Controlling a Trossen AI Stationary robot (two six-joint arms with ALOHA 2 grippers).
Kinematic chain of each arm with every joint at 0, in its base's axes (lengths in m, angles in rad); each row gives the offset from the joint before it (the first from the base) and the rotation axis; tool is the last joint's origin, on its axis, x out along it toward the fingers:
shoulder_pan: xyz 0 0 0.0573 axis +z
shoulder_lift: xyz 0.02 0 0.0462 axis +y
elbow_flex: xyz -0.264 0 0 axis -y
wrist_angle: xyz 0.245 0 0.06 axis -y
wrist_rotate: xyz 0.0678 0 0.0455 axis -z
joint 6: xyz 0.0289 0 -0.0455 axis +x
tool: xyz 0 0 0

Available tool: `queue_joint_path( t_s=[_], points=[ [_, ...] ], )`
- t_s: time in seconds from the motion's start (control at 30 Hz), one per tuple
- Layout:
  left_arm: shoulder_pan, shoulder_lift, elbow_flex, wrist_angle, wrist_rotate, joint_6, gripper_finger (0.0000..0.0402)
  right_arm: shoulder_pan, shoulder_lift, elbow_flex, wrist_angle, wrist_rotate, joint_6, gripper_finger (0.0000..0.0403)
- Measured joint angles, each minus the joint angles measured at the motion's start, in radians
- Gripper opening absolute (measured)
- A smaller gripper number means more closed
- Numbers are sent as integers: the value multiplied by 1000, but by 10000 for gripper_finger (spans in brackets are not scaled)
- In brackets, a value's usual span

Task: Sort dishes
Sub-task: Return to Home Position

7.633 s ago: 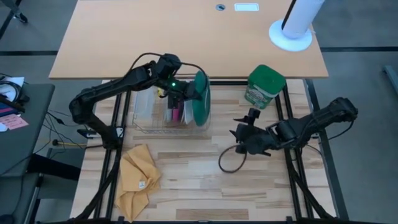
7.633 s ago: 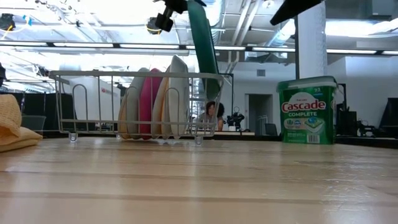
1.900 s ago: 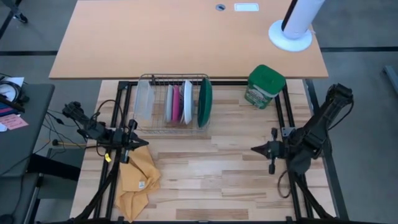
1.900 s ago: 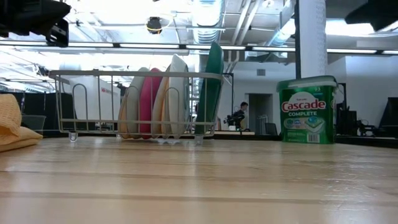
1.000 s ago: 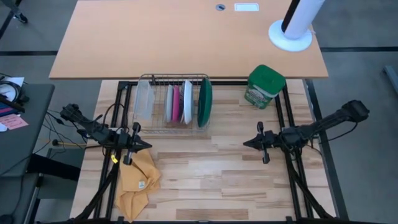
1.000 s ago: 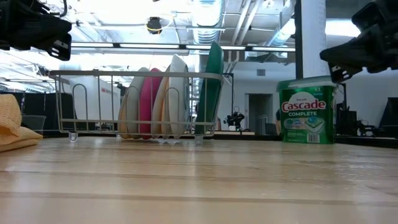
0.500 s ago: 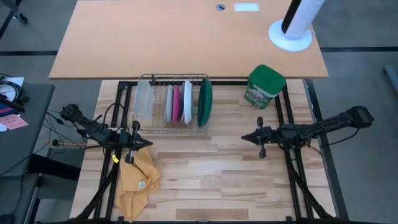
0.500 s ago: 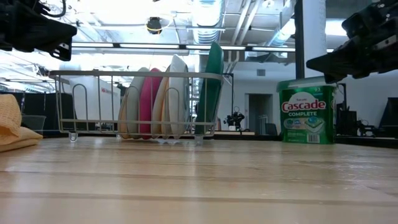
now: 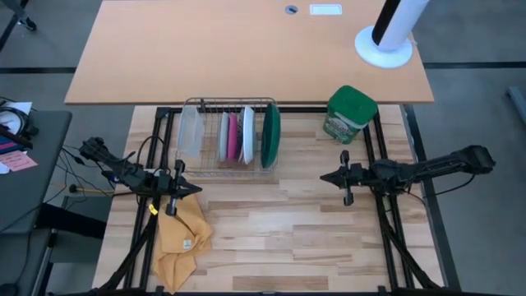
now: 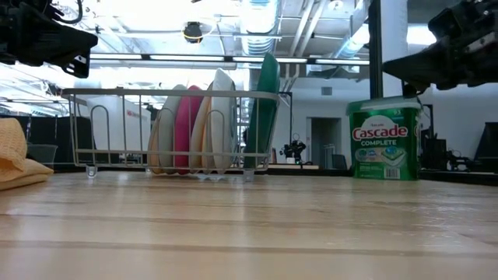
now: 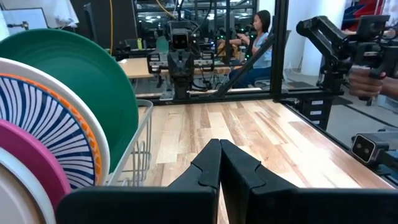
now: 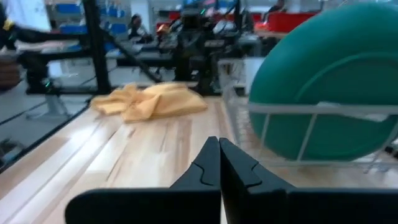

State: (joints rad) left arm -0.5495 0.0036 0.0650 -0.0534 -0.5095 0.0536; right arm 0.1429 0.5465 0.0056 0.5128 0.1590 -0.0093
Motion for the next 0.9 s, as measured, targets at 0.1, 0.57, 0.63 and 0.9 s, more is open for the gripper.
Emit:
queue_joint_path(
  t_s=[0.1, 0.57, 0.63, 0.9],
  points=[
    [0, 0, 0, -2, 0, -2, 0, -33, -37, 0, -8, 3, -1, 0],
    [0, 0, -2, -7, 14, -2, 0, -26, -193, 0, -195, -2, 46, 0],
    [0, 0, -2, -6, 13, 12, 0, -25, -205, -1, -207, -2, 38, 0],
    [45, 0, -3, 20, 22, 68, 0, -26, -222, -1, -259, -2, 60, 0]
  ],
)
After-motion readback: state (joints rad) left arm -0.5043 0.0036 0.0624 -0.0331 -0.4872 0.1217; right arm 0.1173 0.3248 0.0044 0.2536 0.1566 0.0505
